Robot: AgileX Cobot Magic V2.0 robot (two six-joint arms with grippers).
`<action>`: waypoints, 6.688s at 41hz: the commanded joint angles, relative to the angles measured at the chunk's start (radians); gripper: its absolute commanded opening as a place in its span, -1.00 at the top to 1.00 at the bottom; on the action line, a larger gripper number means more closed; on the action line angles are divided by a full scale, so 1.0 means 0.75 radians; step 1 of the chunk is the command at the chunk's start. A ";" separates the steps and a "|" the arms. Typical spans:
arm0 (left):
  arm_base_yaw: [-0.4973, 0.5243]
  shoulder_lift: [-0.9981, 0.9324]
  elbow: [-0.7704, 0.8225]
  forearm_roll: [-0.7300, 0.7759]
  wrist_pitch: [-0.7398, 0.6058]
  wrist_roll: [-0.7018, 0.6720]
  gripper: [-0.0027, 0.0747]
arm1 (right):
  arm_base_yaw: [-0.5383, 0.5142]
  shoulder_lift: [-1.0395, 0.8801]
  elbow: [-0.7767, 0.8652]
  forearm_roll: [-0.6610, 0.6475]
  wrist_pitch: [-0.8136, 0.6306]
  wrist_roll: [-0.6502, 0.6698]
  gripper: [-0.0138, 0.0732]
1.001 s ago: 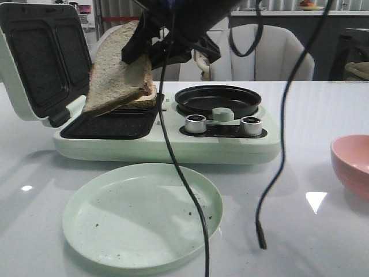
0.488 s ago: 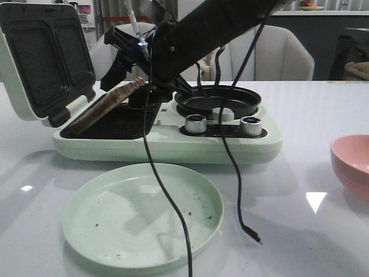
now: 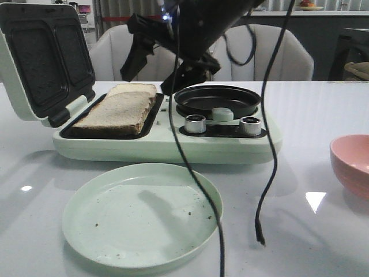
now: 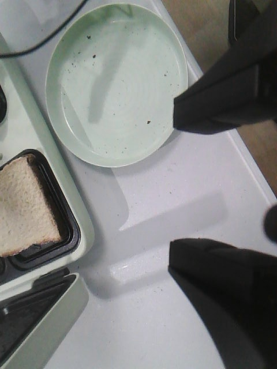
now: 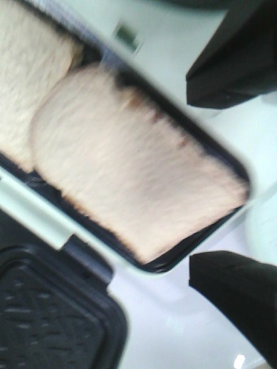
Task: Make breakfast with bread and shrimp
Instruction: 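Release the bread and withdraw the right gripper toward the pink bowl, then push the sandwich maker lid down closed with the left gripper, then move the right gripper to the rim of the pink bowl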
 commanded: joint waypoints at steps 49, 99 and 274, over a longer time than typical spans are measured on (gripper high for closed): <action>-0.009 -0.004 -0.033 0.033 -0.137 -0.004 -0.25 | -0.003 -1.643 1.542 -0.606 -0.290 0.341 -0.72; 1.262 0.808 -0.771 -0.778 0.017 0.740 0.00 | -0.003 -1.648 1.542 -0.596 -0.290 0.341 -0.72; 0.402 0.048 -0.112 -0.533 -0.178 0.536 0.67 | -0.909 -0.747 1.045 -0.640 -0.173 0.340 -0.72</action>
